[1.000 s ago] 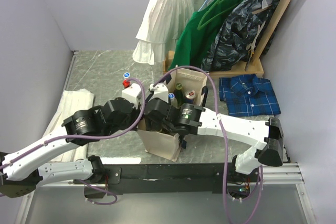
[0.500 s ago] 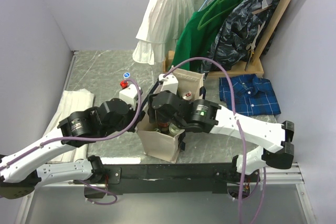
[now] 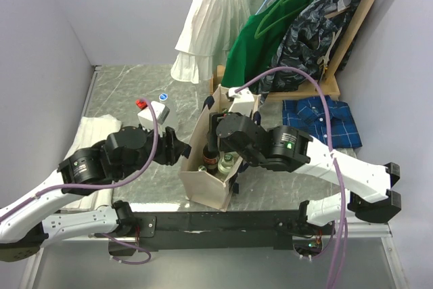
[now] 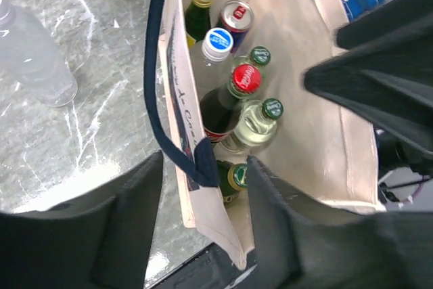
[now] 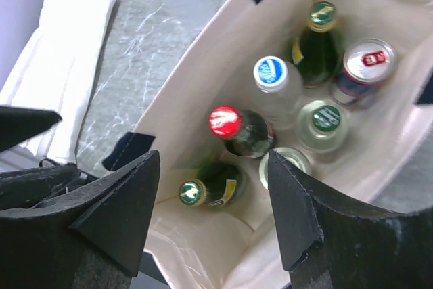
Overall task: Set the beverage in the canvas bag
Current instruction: Pick up the drink from the center of the board.
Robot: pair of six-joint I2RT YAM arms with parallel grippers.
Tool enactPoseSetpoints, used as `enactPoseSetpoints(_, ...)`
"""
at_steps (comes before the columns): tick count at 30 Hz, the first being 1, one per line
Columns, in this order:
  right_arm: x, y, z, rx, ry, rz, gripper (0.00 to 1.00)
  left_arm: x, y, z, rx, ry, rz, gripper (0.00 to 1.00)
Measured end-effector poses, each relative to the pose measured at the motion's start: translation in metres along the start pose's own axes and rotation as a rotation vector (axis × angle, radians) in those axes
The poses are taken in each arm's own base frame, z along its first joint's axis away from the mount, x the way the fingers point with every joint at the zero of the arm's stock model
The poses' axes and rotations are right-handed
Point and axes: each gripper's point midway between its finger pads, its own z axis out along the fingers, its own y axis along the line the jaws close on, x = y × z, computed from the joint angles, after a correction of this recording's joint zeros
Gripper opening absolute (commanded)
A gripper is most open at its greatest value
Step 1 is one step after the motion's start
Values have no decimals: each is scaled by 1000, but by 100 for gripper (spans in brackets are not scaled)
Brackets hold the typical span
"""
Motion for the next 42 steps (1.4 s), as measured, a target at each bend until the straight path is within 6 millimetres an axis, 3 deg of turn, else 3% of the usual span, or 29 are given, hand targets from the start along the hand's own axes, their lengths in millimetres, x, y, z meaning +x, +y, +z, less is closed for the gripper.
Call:
enactPoseSetpoints(3,-3,-10,-6,22,-10,13,72,0,3,4,-28,-1,4,68)
enactPoseSetpoints(13,-20,-40,-33,59,-59,103,73,0,22,20,-177,-6,16,76)
enactPoseSetpoints(25,-2,-66,-32,151,-22,122,75,-14,39,32,-292,-27,2,79)
enactPoseSetpoints(31,3,-72,-32,167,-12,131,75,-33,87,43,-417,-38,-103,78)
enactPoseSetpoints(38,2,-76,-32,172,-17,143,75,-56,115,68,-439,-9,-189,78)
enactPoseSetpoints(42,5,-80,-33,177,-16,143,75,-63,143,83,-467,26,-238,77)
